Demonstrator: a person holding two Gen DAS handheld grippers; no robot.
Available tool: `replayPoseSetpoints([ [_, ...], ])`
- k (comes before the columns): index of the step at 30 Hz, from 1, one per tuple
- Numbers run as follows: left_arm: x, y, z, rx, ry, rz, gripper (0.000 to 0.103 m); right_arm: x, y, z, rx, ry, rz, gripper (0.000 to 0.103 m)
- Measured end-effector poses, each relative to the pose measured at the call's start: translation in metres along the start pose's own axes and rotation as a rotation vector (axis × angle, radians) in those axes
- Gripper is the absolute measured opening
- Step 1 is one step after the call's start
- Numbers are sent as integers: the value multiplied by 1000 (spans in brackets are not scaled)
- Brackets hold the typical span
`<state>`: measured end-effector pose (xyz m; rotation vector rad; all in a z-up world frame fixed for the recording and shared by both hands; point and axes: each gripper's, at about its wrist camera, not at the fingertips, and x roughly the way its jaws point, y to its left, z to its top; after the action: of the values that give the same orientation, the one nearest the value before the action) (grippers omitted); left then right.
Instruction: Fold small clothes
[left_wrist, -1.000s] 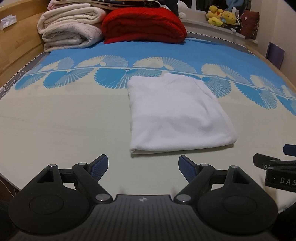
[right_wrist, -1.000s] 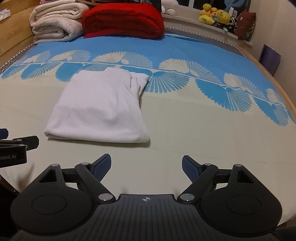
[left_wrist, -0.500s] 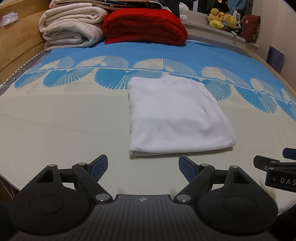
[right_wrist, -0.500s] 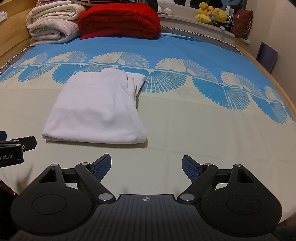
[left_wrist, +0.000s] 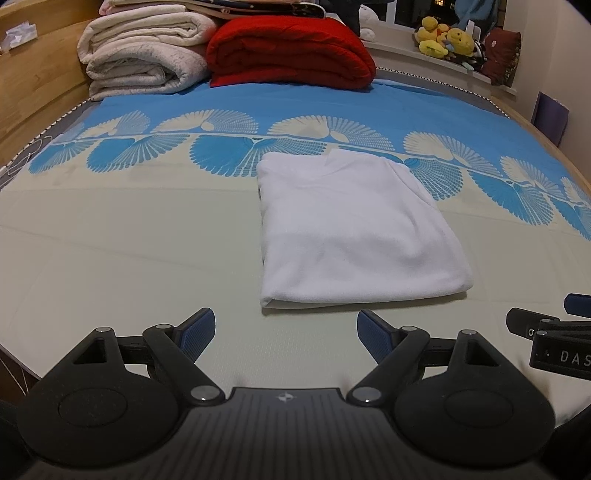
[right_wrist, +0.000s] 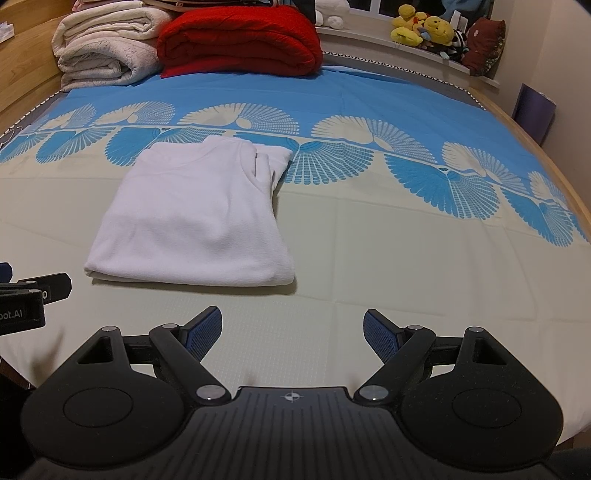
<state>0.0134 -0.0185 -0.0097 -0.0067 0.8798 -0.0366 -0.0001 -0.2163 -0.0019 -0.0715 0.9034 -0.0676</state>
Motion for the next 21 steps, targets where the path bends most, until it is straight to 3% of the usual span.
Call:
replayPoseSetpoints([
  [21, 1, -1, -1, 3, 1, -2, 88, 0, 0, 0, -1, 3, 0, 85],
])
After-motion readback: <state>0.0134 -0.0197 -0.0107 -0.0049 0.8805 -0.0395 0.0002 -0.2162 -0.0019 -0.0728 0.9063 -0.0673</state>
